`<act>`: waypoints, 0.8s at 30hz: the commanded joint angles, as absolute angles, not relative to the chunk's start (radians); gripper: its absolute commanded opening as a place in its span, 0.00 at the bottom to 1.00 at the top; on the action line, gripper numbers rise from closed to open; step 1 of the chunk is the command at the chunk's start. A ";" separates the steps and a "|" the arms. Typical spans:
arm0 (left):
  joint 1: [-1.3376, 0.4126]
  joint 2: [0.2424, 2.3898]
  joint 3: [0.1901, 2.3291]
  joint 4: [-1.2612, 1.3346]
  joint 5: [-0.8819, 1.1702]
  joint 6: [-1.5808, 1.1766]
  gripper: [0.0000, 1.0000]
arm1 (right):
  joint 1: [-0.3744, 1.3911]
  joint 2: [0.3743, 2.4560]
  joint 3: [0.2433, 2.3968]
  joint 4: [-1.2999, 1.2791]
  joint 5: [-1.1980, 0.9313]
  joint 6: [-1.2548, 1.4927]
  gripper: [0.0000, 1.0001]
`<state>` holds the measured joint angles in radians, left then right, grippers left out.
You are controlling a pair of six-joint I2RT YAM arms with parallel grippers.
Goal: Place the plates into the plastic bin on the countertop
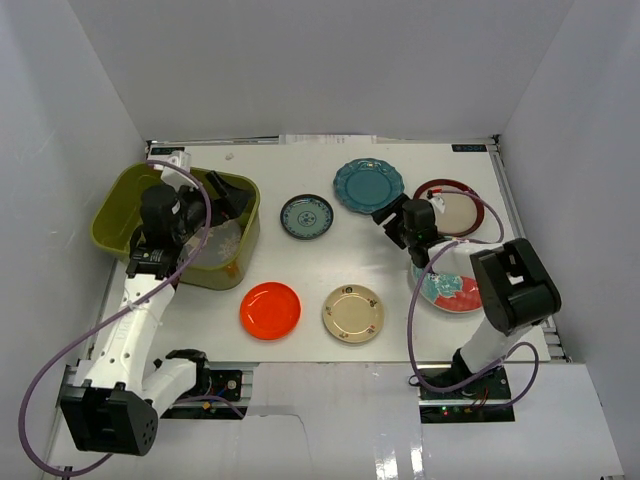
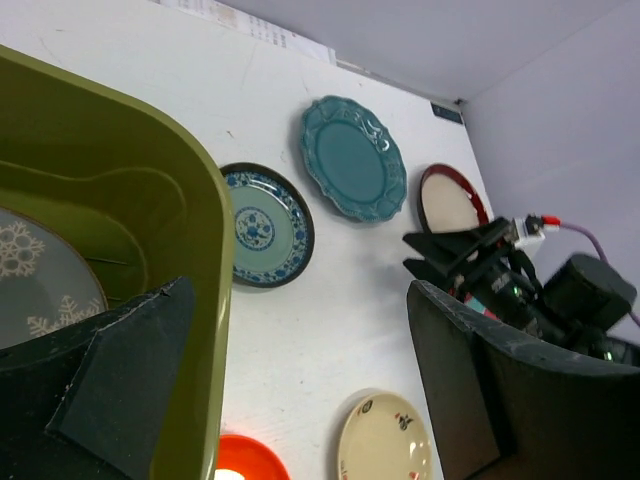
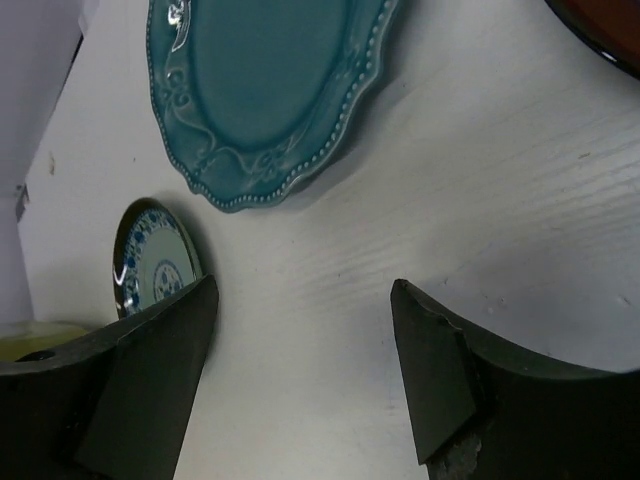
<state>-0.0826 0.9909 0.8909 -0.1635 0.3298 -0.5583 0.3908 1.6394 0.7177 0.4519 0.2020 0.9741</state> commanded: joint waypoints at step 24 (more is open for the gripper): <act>-0.374 1.135 1.017 -0.103 0.644 -0.500 0.98 | 0.298 1.925 0.989 0.920 0.198 1.220 0.08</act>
<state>-0.3702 1.1110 0.9592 -0.1230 0.6628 -0.4652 0.3168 2.0472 0.9947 0.7494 0.2184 1.2648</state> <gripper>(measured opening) 0.979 0.121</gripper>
